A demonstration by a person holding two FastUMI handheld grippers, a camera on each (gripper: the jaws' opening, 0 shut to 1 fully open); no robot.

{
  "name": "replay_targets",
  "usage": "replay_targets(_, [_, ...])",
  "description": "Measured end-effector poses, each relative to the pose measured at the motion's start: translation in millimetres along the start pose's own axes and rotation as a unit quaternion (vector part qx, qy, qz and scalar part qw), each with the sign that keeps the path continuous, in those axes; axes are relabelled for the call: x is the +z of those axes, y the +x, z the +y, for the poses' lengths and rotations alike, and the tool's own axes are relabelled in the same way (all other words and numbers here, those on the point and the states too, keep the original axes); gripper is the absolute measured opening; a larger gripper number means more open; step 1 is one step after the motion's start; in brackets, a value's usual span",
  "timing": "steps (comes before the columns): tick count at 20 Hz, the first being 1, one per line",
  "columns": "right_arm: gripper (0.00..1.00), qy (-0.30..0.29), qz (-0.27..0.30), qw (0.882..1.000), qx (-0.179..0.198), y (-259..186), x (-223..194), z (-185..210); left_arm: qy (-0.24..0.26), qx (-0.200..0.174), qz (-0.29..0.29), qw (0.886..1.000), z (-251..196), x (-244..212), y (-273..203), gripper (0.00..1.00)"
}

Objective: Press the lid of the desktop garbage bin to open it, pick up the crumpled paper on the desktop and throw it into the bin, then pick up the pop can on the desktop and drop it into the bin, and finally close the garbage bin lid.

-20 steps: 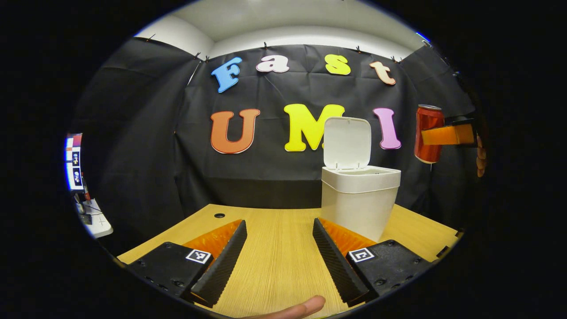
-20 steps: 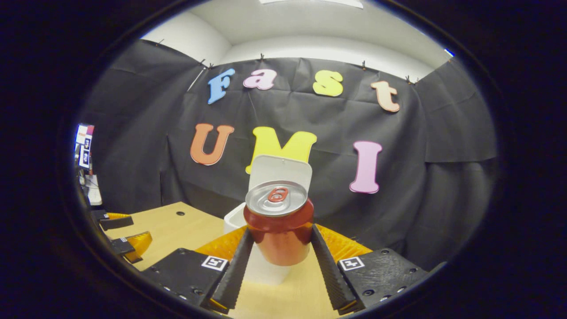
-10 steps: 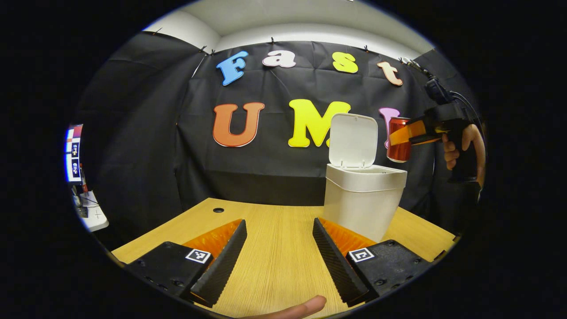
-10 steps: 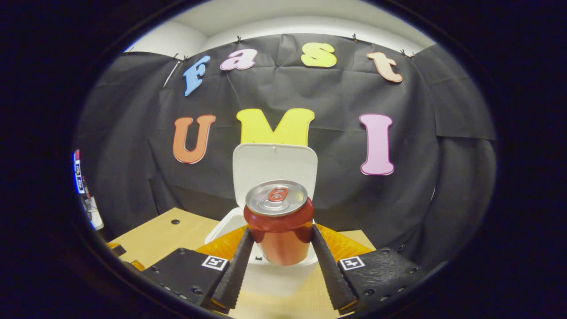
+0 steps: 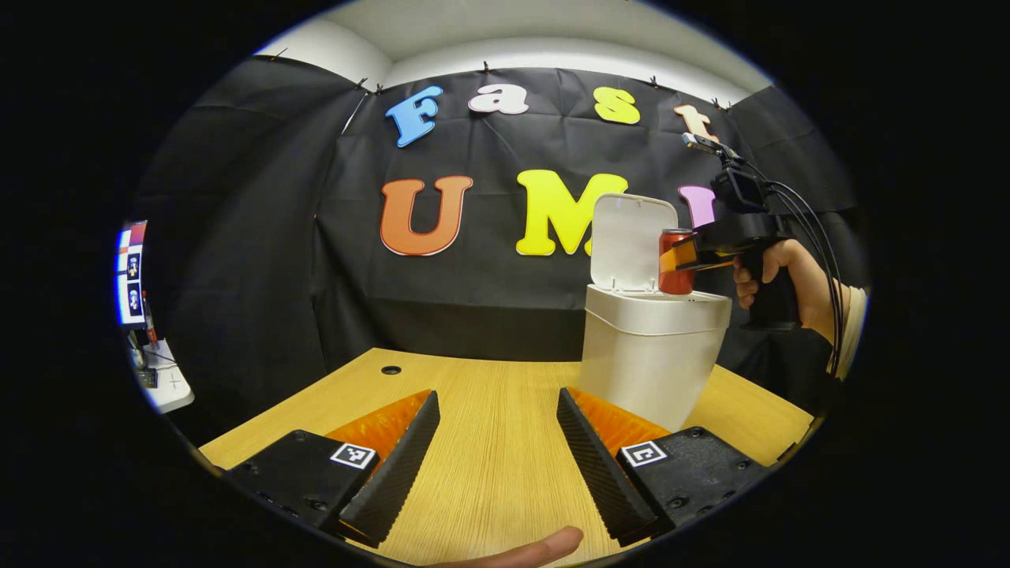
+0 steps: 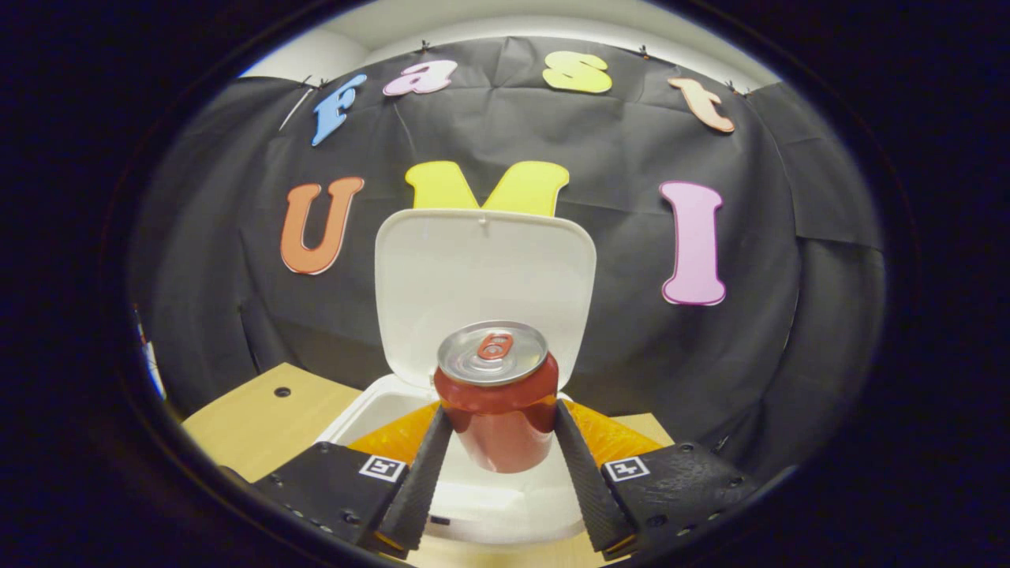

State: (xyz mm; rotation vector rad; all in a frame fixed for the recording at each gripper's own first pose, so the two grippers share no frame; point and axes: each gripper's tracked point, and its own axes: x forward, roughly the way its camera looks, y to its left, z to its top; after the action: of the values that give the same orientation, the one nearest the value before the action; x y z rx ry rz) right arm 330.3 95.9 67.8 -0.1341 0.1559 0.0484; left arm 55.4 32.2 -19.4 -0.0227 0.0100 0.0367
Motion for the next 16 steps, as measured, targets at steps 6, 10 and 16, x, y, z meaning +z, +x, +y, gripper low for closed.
replay_targets(6, [0.76,-0.003,0.011,1.000,-0.002,4,-6,8,0.000,0.000,0.004,1.000,1,-2,1,0.97])
replay_targets(10, [0.79,0.011,0.016,1.000,0.018,3,-5,12,-0.004,-0.002,0.005,1.000,3,-2,2,0.97])
replay_targets(16, [0.89,0.067,0.016,0.997,0.045,-16,19,26,-0.016,-0.004,0.012,1.000,4,-5,1,0.97])
